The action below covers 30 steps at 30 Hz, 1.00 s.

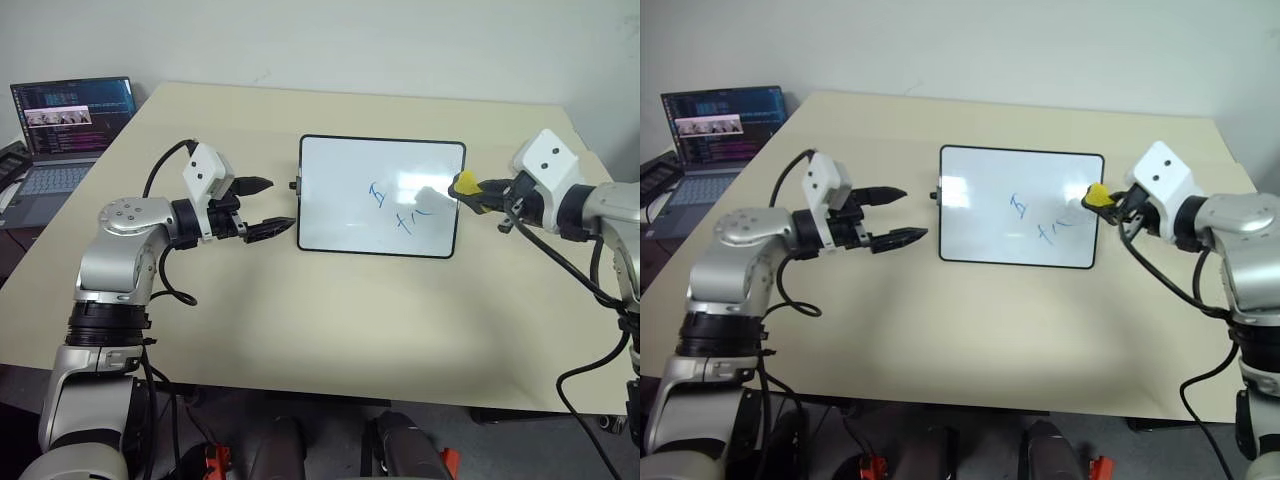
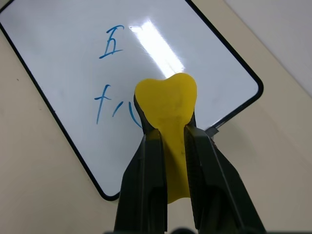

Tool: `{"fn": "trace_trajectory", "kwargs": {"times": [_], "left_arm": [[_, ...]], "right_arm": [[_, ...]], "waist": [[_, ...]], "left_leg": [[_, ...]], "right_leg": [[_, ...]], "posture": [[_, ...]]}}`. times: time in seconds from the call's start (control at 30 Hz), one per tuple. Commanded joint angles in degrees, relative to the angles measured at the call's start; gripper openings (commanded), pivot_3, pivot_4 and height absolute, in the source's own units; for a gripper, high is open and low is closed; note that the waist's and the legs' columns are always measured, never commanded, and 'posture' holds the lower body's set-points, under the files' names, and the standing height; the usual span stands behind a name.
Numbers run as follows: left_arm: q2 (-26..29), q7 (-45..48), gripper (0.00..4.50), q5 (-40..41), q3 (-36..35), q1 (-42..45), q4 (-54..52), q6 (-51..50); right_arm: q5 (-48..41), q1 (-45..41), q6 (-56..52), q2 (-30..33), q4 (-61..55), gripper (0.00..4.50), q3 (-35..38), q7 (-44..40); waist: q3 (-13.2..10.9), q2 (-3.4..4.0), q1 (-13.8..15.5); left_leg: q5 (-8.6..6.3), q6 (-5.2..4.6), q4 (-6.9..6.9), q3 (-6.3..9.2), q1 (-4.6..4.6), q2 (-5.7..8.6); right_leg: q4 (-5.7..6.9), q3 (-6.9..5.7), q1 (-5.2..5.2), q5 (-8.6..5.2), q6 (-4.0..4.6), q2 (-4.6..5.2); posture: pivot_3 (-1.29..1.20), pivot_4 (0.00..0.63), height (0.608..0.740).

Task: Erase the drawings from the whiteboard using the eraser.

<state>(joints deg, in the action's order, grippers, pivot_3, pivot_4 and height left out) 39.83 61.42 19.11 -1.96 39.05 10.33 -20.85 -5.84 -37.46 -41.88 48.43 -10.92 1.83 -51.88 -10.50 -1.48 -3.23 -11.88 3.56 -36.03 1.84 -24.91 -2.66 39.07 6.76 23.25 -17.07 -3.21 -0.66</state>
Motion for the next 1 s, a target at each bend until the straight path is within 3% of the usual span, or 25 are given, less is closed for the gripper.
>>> {"fn": "trace_trajectory", "kwargs": {"times": [0.03,0.47,0.6,0.73,0.83,1.0], "left_arm": [[-0.04,-0.09,4.5,0.61,-0.68,0.93,-1.8,0.44],[-1.29,0.51,4.5,0.14,0.12,1.71,-0.72,0.91],[-1.72,0.61,4.5,0.19,0.15,1.95,-0.2,1.15],[-3.13,0.18,4.5,-1.13,1.51,1.69,1.06,2.38],[-4.71,-0.08,4.5,-1.83,2.96,1.99,1.5,2.98],[-5.94,-0.14,4.5,-1.6,3.37,1.86,0.55,2.49]], "right_arm": [[-1.23,-0.39,-0.55,0.53,-1.27,0.22,1.38,1.23],[-3.82,1.24,-1.44,0.37,-2.79,0.22,1.71,3.43],[-3.65,-2.37,-3.03,-4.94,-3.24,0.22,-2.55,6.49],[-0.3,-10.99,-4.73,-16.18,0.93,0.22,-8.69,14.24],[3.6,-15.67,-4.3,-21.18,6.93,0.22,-13.45,18.38],[8.54,-20.26,-1.75,-24.03,16.02,0.22,-17.71,21.65]], "waist": [[0.0,0.0,0.0],[0.0,0.0,0.02],[0.0,0.0,-0.3],[0.0,0.0,-1.04],[0.01,0.0,-1.03],[0.0,0.0,-0.16]], "left_leg": [[0.0,0.0,0.0,0.0,0.0,0.0],[0.0,0.0,-0.05,0.01,0.01,0.0],[0.0,0.0,-0.05,0.01,0.04,-0.02],[0.03,0.02,-0.12,-0.02,0.12,-0.01],[0.05,0.06,-0.18,0.04,0.13,-0.01],[0.05,0.06,-0.26,0.06,0.1,0.0]], "right_leg": [[0.0,0.0,0.0,0.0,0.0,0.0],[0.05,-0.01,-0.02,0.0,0.0,0.0],[0.1,0.01,-0.02,0.01,0.0,-0.02],[0.43,0.08,0.01,0.01,0.01,-0.04],[0.51,0.02,0.01,0.01,0.01,-0.05],[0.53,-0.01,0.01,0.01,0.01,-0.03]], "posture": [[0.0,0.15,0.74],[0.0,0.15,0.74],[0.0,0.15,0.74],[0.0,0.15,0.74],[0.0,0.15,0.74],[0.0,0.15,0.74]]}}
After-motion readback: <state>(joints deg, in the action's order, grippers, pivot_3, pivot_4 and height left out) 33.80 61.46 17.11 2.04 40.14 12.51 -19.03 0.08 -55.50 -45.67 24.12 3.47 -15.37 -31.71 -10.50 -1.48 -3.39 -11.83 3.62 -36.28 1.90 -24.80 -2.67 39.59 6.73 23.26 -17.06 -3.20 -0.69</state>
